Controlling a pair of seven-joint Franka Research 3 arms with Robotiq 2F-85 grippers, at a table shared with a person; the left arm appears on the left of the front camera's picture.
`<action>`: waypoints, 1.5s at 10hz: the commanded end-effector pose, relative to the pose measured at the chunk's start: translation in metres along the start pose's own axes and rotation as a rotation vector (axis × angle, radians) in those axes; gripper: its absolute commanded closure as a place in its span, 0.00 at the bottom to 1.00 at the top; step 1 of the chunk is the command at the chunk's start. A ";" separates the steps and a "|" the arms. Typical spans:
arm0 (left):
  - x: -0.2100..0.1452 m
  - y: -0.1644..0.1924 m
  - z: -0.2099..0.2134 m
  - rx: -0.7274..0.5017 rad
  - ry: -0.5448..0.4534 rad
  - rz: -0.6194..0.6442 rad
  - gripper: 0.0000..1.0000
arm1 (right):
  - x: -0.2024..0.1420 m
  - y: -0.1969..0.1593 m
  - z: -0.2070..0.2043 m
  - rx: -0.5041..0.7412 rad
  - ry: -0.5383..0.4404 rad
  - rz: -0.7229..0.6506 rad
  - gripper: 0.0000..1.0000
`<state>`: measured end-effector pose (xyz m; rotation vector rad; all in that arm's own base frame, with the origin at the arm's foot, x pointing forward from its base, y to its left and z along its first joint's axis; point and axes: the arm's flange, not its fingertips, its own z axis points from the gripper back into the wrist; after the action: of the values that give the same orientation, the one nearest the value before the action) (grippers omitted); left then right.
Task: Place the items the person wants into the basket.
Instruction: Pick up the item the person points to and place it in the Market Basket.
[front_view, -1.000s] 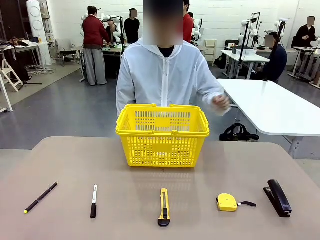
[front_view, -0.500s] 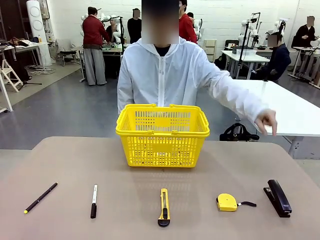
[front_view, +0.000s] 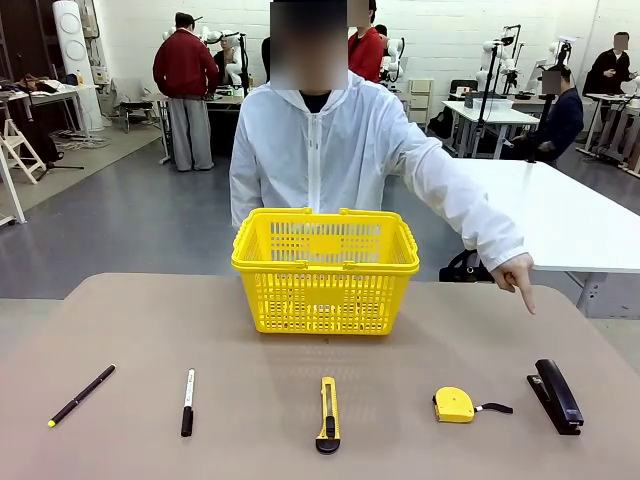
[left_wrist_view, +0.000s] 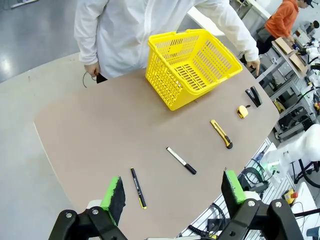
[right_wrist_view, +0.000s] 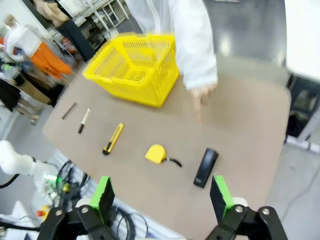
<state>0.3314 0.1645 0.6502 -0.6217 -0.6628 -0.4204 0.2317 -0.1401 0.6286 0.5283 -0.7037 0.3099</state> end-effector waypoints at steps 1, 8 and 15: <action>0.001 0.001 0.002 -0.015 -0.006 -0.022 0.00 | 0.033 -0.016 -0.053 -0.088 0.250 -0.133 0.00; 0.001 0.001 0.002 -0.015 -0.006 -0.022 0.00 | 0.058 -0.055 -0.252 -0.297 0.682 -0.432 0.00; 0.001 0.001 0.002 -0.015 -0.006 -0.022 0.00 | 0.044 -0.057 -0.288 -0.352 0.685 -0.376 0.00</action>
<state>0.3322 0.1653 0.6511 -0.6196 -0.6596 -0.4241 0.4383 -0.0191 0.4566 0.1758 -0.0150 -0.0017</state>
